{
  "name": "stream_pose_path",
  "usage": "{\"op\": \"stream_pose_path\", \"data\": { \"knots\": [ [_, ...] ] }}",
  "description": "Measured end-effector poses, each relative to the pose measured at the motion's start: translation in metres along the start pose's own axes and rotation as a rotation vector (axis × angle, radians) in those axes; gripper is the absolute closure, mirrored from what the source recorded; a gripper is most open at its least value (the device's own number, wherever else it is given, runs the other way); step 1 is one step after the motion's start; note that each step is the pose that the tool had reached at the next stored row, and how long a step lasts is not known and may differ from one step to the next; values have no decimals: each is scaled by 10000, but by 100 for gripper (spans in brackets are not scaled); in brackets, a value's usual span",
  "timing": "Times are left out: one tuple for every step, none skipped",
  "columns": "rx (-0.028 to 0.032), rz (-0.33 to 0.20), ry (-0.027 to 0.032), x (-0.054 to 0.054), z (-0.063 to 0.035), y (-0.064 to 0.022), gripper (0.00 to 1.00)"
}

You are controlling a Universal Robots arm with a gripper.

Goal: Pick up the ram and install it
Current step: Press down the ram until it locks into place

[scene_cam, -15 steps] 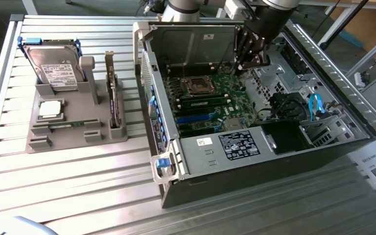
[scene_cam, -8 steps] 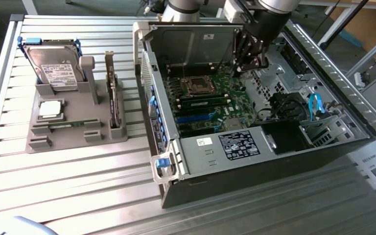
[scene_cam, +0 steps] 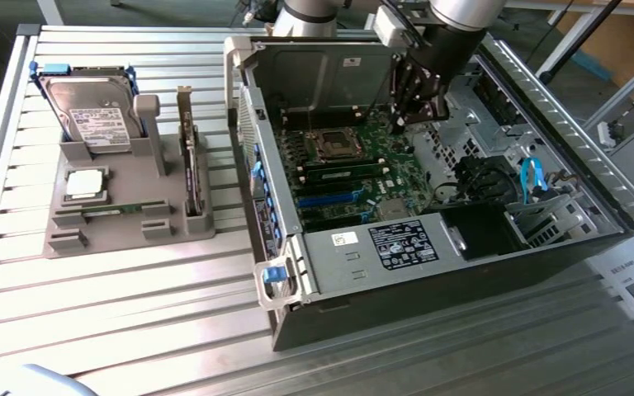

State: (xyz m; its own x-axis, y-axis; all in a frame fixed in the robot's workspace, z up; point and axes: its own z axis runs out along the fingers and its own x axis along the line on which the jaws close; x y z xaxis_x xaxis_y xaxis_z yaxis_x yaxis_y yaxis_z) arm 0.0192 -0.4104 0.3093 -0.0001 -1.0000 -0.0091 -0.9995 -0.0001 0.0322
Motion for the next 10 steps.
{"op": "stream_pose_path", "data": {
  "knots": [
    [5, 0, 0, 0, 12, 0, 90],
    [11, 1, -1, 0, 25, 0, 90],
    [19, 0, -2, 0, 38, 0, 90],
    [28, 0, -3, 0, 51, 0, 90],
    [37, 0, -4, 0, 62, 2, 90],
    [50, 1, -4, 1, 72, 5, 90],
    [63, 0, -4, 1, 84, 7, 90],
    [74, -1, -4, 1, 95, 9, 90],
    [90, 0, -4, 1, 113, 13, 90],
    [101, -1, -4, 1, 125, 16, 90]
  ]
}}
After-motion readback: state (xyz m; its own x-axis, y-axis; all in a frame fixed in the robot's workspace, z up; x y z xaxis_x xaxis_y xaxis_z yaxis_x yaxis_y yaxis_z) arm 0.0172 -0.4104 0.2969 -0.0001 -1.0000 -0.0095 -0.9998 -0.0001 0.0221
